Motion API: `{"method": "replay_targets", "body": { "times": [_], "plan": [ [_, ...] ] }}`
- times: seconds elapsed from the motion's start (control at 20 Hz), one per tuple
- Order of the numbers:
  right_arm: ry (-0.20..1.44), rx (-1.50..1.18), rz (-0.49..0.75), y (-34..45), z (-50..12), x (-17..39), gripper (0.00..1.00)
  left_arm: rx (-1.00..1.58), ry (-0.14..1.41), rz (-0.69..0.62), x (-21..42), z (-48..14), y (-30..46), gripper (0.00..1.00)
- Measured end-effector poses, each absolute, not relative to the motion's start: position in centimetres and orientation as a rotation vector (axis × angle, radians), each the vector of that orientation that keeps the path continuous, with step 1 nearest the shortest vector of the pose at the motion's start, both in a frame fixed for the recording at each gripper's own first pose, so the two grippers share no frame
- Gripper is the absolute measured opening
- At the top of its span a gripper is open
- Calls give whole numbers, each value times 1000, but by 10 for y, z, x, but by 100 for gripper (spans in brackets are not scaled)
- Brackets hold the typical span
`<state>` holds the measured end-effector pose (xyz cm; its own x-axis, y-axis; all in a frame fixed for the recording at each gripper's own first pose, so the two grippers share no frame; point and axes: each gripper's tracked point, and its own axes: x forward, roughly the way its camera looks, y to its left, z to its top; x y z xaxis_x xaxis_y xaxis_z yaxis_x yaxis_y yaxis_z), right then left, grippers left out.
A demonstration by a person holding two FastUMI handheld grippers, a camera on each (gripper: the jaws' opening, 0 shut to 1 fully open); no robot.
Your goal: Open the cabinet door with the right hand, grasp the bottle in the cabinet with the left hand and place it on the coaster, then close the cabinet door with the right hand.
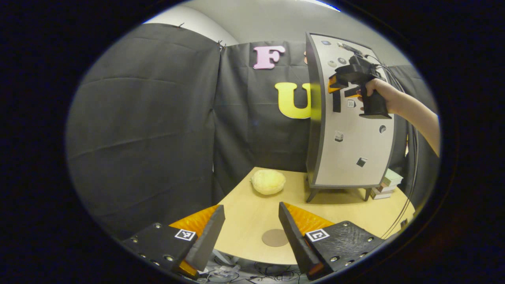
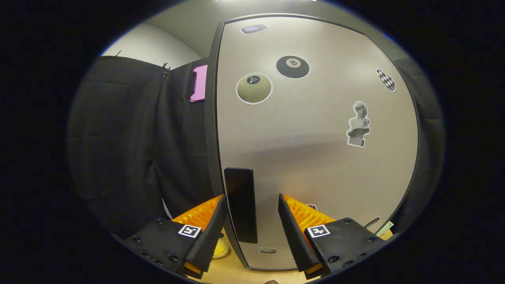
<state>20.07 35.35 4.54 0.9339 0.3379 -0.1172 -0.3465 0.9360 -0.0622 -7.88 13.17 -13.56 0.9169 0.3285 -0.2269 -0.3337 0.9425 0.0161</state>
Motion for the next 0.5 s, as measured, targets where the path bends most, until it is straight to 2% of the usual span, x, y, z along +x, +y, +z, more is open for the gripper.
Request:
{"method": "replay_targets", "body": {
  "times": [0.05, 0.1, 0.15, 0.2, 0.25, 0.3, 0.4, 0.45, 0.5],
  "plan": [
    [106, -92, 351, 355, 43, 201, 69, -19, 229, 340, -77, -136, 134, 86],
    [122, -95, 356, 359, 39, 202, 68, -13, 227, 340, -76, -134, 136, 83],
    [134, -93, 363, 363, 36, 202, 51, -7, 225, 341, -76, -133, 138, 83],
    [147, -102, 342, 361, 35, 204, 43, 0, 222, 343, -75, -130, 140, 86],
    [162, -104, 339, 362, 31, 203, 39, 3, 218, 341, -75, -128, 140, 83],
    [162, -91, 326, 362, 32, 204, 40, 4, 212, 339, -74, -126, 140, 83],
    [175, -91, 306, 362, 31, 204, 37, 6, 202, 343, -76, -121, 143, 86],
    [170, -98, 303, 362, 30, 205, 31, 6, 196, 349, -79, -120, 144, 86],
    [159, -118, 306, 362, 31, 204, 31, 3, 196, 351, -81, -119, 144, 86]
  ]
}}
